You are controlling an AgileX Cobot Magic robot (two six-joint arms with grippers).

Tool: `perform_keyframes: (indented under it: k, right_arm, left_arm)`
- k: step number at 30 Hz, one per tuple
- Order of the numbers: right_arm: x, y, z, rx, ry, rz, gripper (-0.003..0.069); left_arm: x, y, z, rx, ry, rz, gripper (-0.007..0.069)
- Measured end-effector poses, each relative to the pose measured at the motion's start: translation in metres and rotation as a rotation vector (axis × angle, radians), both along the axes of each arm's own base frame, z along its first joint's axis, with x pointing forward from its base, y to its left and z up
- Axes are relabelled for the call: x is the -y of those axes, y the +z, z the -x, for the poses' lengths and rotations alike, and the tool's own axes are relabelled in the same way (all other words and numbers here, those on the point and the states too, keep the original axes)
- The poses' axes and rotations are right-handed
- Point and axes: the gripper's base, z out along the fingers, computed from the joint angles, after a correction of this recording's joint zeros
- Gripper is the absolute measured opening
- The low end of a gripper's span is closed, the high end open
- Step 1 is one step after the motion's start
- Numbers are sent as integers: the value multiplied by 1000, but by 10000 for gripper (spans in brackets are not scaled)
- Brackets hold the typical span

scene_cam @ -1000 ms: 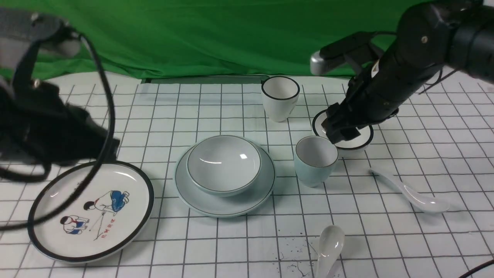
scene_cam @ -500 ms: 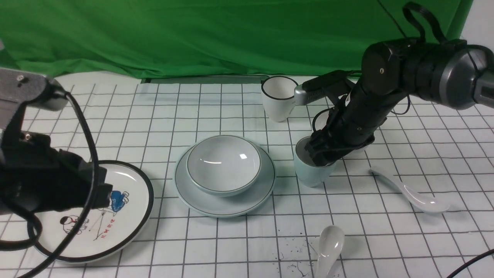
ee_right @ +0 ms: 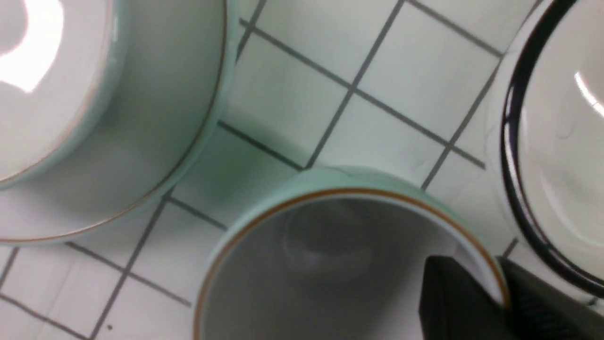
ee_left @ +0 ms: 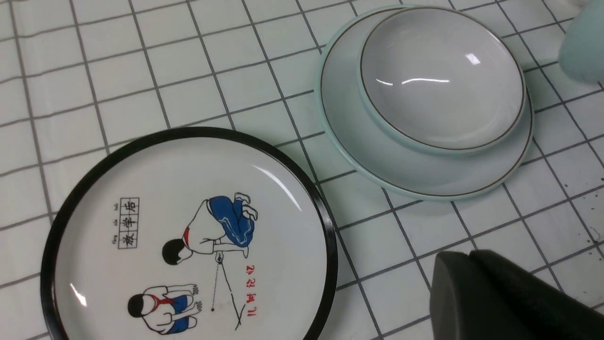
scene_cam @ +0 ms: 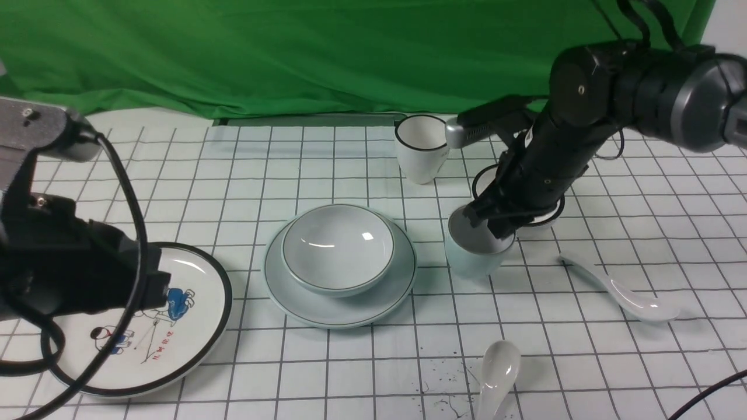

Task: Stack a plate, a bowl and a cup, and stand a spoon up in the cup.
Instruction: Use the right arm to put the blue teacup into the blue rice bowl in the middle

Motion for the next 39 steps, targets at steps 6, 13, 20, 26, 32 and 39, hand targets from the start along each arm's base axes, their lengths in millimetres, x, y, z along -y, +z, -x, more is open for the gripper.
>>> perform_keyframes:
  k: [6, 13, 20, 26, 32, 39]
  right_arm:
    - [-40, 69, 13, 136, 138, -52, 87]
    - [-99, 62, 15, 151, 257, -79, 87]
    - [-125, 2, -4, 54, 236, -55, 87]
    - [-128, -17, -8, 21, 220, -50, 87]
    - [-130, -15, -10, 36, 203, -66, 176]
    - [-124, -1, -4, 11, 240, -23, 531]
  left_arm:
    - [0, 0, 0, 5, 1, 2, -36]
    - [0, 2, -1, 27, -3, -4, -36]
    - [-4, 5, 4, 47, -12, -52, -36]
    - [-4, 5, 4, 51, -13, -58, -36]
    - [-4, 6, 3, 65, -11, -56, -36]
    - [-4, 6, 3, 70, -11, -60, -36]
